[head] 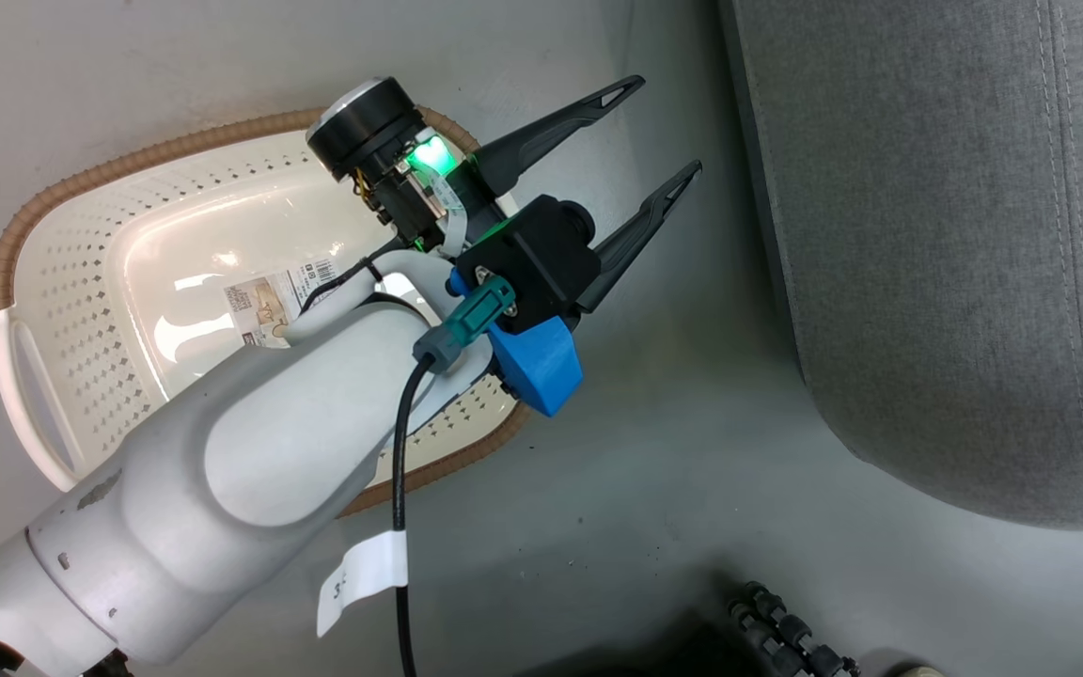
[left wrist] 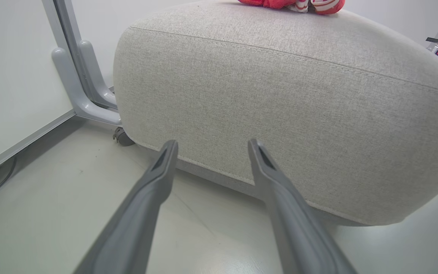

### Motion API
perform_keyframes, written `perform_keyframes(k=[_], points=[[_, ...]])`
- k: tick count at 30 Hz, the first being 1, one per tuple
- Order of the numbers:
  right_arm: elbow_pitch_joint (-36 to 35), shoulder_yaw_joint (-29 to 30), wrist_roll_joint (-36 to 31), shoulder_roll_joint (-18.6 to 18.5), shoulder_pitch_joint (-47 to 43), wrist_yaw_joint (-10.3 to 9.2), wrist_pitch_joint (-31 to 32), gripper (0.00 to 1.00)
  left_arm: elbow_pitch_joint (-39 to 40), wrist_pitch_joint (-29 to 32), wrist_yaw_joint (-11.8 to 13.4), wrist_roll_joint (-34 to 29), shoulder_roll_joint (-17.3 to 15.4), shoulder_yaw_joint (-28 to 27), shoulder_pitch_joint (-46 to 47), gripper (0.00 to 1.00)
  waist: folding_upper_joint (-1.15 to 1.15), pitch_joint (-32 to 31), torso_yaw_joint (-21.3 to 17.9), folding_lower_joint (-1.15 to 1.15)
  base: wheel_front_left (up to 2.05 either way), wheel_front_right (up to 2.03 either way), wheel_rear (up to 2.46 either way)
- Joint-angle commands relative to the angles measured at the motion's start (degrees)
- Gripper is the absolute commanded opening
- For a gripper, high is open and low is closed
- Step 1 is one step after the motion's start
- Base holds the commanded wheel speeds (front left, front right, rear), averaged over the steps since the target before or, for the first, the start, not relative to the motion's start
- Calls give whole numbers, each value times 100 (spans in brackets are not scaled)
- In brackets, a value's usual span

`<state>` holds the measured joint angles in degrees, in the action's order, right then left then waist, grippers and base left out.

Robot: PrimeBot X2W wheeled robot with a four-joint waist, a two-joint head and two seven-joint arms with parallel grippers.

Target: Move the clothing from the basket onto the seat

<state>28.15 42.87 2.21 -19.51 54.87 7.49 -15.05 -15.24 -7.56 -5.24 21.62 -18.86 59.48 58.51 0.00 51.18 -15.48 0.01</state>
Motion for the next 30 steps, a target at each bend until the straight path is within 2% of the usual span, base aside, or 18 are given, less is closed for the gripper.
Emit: perform_keyframes(k=[1,5,6,7,8,13,22,30], points=[[78,25,-106,141,-94,1,-20,0,25,21,18,9,-31,-7,52,100,0,1,11,-1,0,0,0],[257,58,-125,209,-123,1,-20,0,38,19,32,31,-33,13,50,100,0,-11,39,-1,0,0,0],[309,61,-97,163,-130,1,-20,38,28,6,31,40,-30,18,55,100,0,-28,54,-1,0,0,0],[330,51,-60,140,-174,1,-20,96,21,-18,37,46,-25,16,56,100,0,-53,64,-1,0,0,0],[355,34,-16,95,-227,1,-20,100,9,-38,47,45,-18,13,52,100,0,-85,70,-1,0,0,0],[231,-267,213,-51,-681,1,-20,100,-106,-179,70,104,41,29,-66,100,0,-374,63,-1,0,0,0],[-346,-989,210,176,-1790,1,-20,100,-468,-545,113,326,211,-39,-358,100,0,-1205,51,-1,0,0,0],[-685,-1371,312,269,-2619,1,-21,100,-731,-730,195,522,365,-226,-729,100,0,-1891,202,-1,0,0,0]])
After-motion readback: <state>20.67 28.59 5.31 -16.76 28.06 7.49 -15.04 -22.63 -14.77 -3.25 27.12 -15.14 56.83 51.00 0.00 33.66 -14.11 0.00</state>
